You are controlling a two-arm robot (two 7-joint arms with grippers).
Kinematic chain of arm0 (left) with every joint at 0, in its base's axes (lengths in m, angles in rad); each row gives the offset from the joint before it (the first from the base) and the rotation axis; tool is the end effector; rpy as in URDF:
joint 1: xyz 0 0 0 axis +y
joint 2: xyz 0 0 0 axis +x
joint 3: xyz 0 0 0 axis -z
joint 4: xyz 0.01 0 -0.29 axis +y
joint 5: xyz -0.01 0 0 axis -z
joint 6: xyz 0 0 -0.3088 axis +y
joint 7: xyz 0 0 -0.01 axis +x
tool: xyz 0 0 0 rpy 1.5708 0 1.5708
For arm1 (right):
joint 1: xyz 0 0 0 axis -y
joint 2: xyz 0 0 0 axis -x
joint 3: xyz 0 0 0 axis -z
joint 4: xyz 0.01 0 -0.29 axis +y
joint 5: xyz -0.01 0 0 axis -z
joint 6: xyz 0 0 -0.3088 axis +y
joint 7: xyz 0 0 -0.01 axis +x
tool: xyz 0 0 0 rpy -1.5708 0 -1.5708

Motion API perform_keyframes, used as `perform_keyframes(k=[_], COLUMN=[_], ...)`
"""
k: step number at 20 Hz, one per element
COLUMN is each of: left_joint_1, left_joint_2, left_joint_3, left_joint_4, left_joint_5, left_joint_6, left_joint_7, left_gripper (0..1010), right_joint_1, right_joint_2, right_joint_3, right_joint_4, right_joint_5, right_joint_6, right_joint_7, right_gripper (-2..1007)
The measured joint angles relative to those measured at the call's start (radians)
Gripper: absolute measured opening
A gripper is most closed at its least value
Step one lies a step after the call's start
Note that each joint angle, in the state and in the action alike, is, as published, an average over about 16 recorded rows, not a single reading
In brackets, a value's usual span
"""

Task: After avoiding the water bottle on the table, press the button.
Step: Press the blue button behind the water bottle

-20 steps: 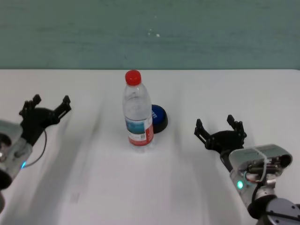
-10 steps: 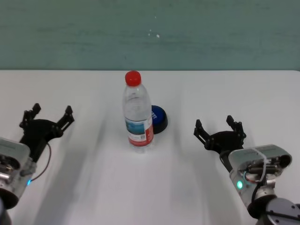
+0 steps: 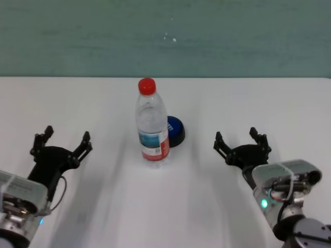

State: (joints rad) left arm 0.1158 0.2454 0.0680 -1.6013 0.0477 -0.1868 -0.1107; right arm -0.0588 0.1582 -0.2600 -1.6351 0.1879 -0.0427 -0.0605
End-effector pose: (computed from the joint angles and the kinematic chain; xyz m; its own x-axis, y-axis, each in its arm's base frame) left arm 0.2928 0.0483 -0.3212 0.2080 0.9355 0.2855 -0.9721 0.2300 -0.0456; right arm 0.3002 0.0394 -0.3071 0.2028 -0.9779 -0.0509 0.9792 0.2028 0.0059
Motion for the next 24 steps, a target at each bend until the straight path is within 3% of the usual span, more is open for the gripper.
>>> perform_keyframes(k=[6,12,18,24], left_joint_1=[0.057,0.103,0.143,0.165], left_joint_2=[-0.022,-0.03,-0.013,0.014], left_joint_3=[0.009,0.018,0.021,0.024], left_joint_4=[-0.045,-0.081,-0.107,-0.117], left_joint_5=[0.046,0.071,0.078,0.06], left_joint_6=[0.008,0.013,0.002,-0.022], left_joint_7=[0.008,-0.001,-0.024,-0.061], left_gripper=[1000,1000,1000,1000], right_joint_1=[0.0,0.0,0.0,0.0], right_joint_2=[0.0,0.0,0.0,0.0], right_joint_3=[0.0,0.0,0.0,0.0], right_joint_4=[0.0,0.0,0.0,0.0], right_joint_5=[0.0,0.0,0.0,0.0], right_joint_6=[0.0,0.0,0.0,0.0], right_joint_7=[0.0,0.0,0.0,0.0], right_gripper=[1004,1004,1004,1004])
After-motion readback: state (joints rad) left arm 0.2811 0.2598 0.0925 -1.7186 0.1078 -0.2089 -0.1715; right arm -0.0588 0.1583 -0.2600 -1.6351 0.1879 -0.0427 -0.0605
